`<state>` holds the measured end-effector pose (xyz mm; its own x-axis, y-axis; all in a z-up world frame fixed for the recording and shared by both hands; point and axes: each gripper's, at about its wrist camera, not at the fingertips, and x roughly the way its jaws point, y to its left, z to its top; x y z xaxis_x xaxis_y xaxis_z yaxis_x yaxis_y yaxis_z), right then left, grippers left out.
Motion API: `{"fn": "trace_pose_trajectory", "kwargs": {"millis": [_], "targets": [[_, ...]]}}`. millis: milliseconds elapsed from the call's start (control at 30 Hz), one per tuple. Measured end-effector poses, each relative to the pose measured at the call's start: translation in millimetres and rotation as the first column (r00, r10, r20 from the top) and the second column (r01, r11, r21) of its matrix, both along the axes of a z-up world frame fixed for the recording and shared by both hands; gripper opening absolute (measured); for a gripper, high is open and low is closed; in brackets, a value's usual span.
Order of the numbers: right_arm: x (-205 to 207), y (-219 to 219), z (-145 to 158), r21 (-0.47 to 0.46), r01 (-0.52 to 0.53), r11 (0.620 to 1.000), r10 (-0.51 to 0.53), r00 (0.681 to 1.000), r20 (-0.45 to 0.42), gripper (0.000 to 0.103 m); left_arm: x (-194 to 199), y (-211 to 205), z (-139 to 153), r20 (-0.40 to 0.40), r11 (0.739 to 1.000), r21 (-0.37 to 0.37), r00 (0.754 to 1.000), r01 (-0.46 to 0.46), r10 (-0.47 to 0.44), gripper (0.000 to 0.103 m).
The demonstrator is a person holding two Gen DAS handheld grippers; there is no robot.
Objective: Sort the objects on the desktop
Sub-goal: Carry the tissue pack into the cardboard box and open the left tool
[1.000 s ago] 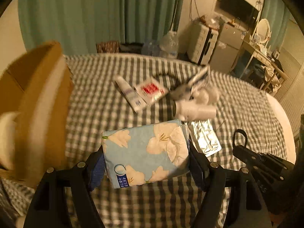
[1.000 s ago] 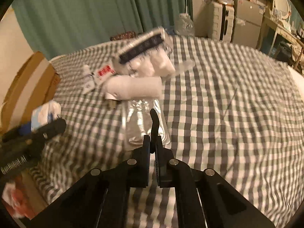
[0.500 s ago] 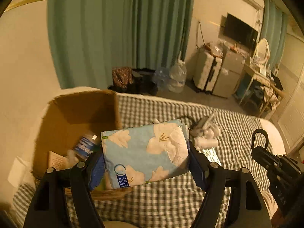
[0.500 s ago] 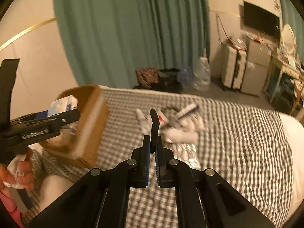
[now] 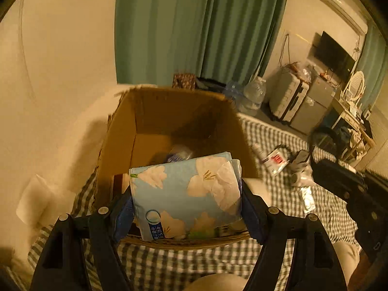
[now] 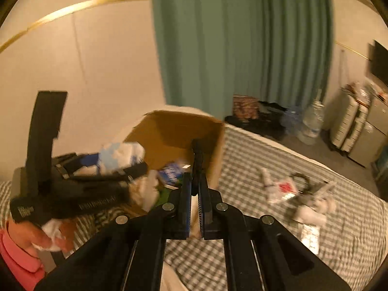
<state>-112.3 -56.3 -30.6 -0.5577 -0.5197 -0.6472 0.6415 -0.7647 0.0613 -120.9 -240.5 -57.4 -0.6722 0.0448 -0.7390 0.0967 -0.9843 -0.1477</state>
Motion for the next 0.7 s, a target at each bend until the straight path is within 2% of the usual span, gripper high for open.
{"fn": "trace_pose_trajectory", "kwargs": {"millis": [167, 333, 400, 433, 467, 533, 700], "targets": [[-21, -37, -26, 0.043, -0.021, 0.999, 0.019, 0.999, 0.038, 0.005, -11, -14, -20, 0.031, 1.0, 0.006, 0.999, -0.014, 0.014, 0.077], [-40, -40, -40, 0.033, -0.006, 0.999, 0.004, 0.998, 0.061, 0.005, -19, -14, -23, 0.008, 1.0, -0.016, 1.0, -0.005, 0.005, 0.081], [-51, -41, -42, 0.021, 0.014, 1.0, -0.016, 0.998, 0.064, 0.006, -21, -14, -25, 0.003, 1.0, -0.015, 1.0, 0.004, -0.004, 0.098], [-54, -42, -43, 0.014, 0.018, 1.0, -0.019, 0.997, 0.069, 0.012, -20, -15, -26, 0.001, 1.0, -0.012, 1.0, 0.003, -0.003, 0.101], [-58, -41, -44, 0.01, 0.028, 1.0, -0.028, 0.997, 0.071, 0.025, -22, -15, -29, 0.0, 1.0, -0.01, 1.0, -0.001, 0.001, 0.103], [-64, -38, -42, 0.006, 0.065, 0.998, -0.065, 0.996, 0.058, 0.042, -24, -16, -34, 0.003, 1.0, -0.003, 1.0, -0.002, 0.002, 0.103], [-69, -22, -39, -0.028, 0.112, 0.993, -0.11, 0.992, 0.06, 0.044, -24, -10, -43, 0.031, 1.0, 0.001, 0.999, 0.004, -0.004, 0.103]]}}
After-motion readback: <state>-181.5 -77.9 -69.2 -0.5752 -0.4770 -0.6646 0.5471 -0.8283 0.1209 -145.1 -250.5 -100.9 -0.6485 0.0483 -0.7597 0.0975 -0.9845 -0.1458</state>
